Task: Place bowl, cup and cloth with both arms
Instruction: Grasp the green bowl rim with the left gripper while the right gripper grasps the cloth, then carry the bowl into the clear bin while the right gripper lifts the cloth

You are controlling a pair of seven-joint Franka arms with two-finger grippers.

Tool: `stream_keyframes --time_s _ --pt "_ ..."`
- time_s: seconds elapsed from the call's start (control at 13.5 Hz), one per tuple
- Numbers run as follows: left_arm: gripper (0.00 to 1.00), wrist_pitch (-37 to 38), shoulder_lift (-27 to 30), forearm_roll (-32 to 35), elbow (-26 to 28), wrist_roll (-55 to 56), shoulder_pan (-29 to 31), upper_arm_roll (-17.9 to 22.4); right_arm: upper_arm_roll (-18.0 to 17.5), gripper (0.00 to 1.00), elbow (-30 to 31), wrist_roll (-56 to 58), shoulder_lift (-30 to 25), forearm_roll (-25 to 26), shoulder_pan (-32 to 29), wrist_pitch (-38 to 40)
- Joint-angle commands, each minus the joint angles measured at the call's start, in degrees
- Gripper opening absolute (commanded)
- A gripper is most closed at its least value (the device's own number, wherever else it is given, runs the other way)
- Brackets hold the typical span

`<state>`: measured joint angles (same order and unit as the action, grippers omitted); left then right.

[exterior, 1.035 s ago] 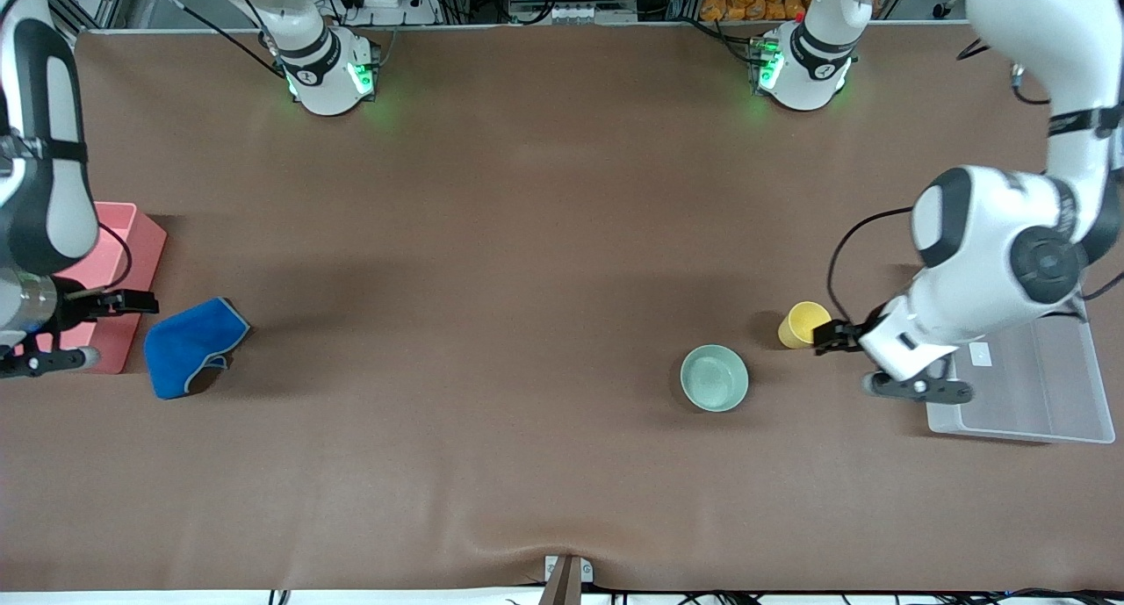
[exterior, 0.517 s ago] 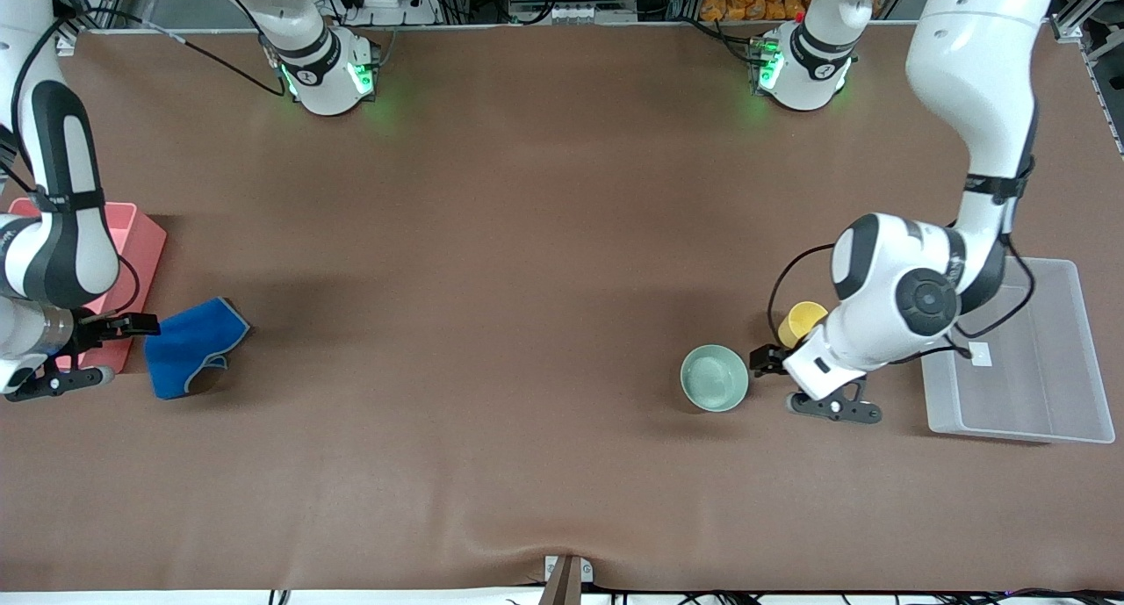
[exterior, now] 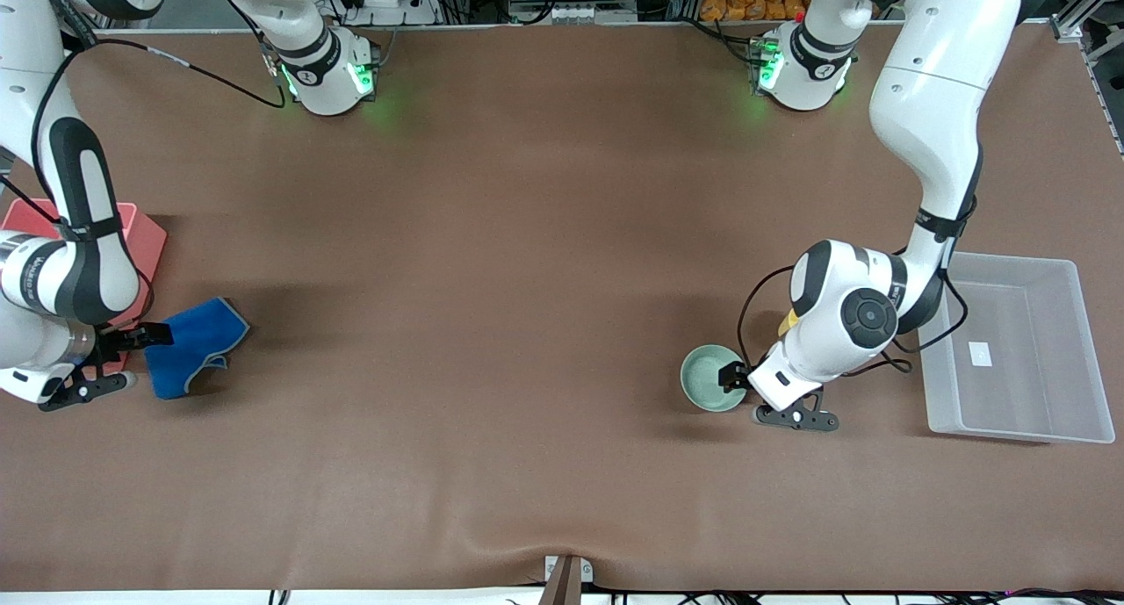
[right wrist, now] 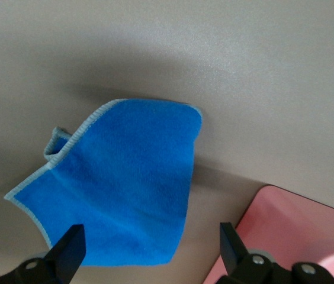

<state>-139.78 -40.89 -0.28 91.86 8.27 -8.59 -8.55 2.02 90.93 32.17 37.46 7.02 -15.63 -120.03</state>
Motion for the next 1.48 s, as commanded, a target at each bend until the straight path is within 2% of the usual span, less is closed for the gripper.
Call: stream_keyframes --time_s 0.0,0.07,0.15,0.52,0.59,0.67,0.74,0.89,0.96,1.11,1.18,1.26,1.4 --pt "0.47 -0.49 -0.68 -1.39 -1.16 2.09 -0.46 0.29 -0.79 1.00 -0.06 0.79 1.12 -3.06 -1.42 -0.04" --pt "0.27 -0.49 -0.76 -1.48 -1.16 3.14 -1.07 0.29 -0.79 1.00 0.38 0.79 1.12 -3.33 -1.77 -0.21" --pt "0.18 -0.49 -0.77 -1.22 -1.16 3.59 -1.34 0.29 -0.79 1.00 0.39 0.79 1.30 -3.42 -2.03 -0.38" --pt "0.23 -2.68 -1.73 -1.22 -1.07 3.68 -1.96 0.29 -0.88 1.00 0.47 0.61 2.79 -3.68 -3.44 -0.21" --pt "0.23 -2.77 -1.73 -1.13 -0.98 3.68 -1.96 0.29 -0.88 1.00 0.47 0.70 3.23 -5.33 -3.79 0.05" --pt "0.20 -2.78 -1.82 -1.22 -0.98 3.68 -2.04 0.29 -0.79 1.00 0.56 0.87 3.32 -7.96 -4.23 0.40" --pt "0.04 -2.78 -1.82 -1.22 -0.98 4.03 -1.96 0.38 -0.79 1.00 0.56 0.88 3.41 -9.38 -4.41 1.62" --pt "0.00 -2.69 -1.65 -1.13 -1.15 6.65 -2.04 0.38 -0.79 1.00 0.47 0.96 3.84 -10.10 -4.50 1.99" --pt "0.00 -2.60 -1.21 -1.04 -1.33 7.54 -1.96 0.55 -0.79 0.93 0.47 0.96 4.02 -10.10 -4.50 1.90" --pt "0.00 -1.38 0.98 -1.22 -2.12 7.46 -0.73 0.64 -0.88 0.33 0.47 0.79 4.11 -10.18 -4.41 1.99" --pt "0.00 1.76 2.47 -1.39 -3.43 7.46 -0.55 0.91 -0.88 0.11 0.47 0.79 4.11 -10.27 -4.50 1.99" --pt "0.00 6.15 3.36 -1.48 -5.44 7.55 0.23 0.91 -0.88 0.00 0.47 0.79 4.11 -11.23 -4.50 2.08" --pt "0.00 15.37 3.80 -1.13 -10.63 7.72 1.29 1.08 -0.79 0.00 0.47 0.88 4.11 -12.73 -4.50 2.42"
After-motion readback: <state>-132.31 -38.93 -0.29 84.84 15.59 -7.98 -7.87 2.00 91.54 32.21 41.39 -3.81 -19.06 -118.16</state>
